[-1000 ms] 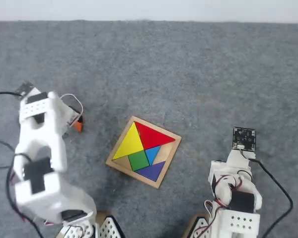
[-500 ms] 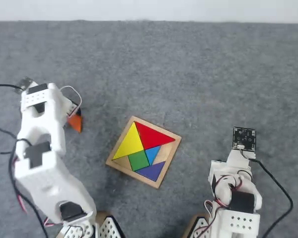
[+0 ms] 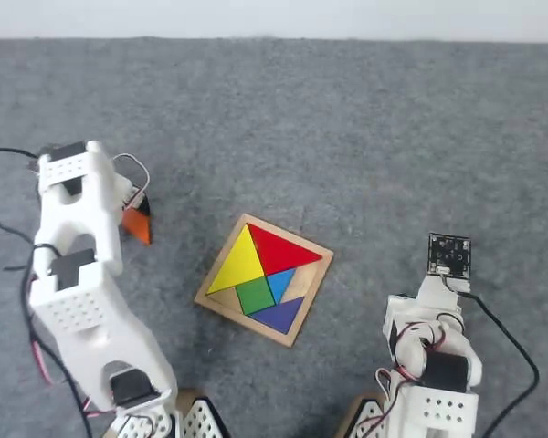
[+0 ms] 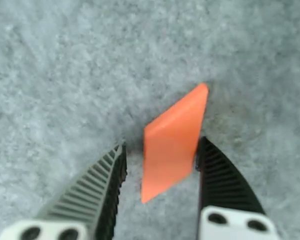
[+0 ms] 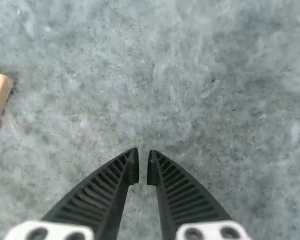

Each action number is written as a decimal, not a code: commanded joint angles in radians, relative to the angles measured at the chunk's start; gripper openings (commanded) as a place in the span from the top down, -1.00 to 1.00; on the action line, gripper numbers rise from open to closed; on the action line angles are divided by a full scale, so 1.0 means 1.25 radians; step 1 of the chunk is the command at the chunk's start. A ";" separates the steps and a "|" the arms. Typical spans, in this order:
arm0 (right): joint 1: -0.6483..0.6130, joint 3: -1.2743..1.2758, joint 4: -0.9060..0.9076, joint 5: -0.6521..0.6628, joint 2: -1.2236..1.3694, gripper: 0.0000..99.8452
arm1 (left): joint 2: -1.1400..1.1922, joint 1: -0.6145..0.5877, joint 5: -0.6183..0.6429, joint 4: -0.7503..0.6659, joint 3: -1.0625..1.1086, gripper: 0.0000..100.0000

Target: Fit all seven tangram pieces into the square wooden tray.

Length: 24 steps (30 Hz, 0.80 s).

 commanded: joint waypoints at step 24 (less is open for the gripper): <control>0.013 0.011 0.006 0.007 -0.015 0.90 | -0.009 0.041 -0.093 0.031 0.030 0.84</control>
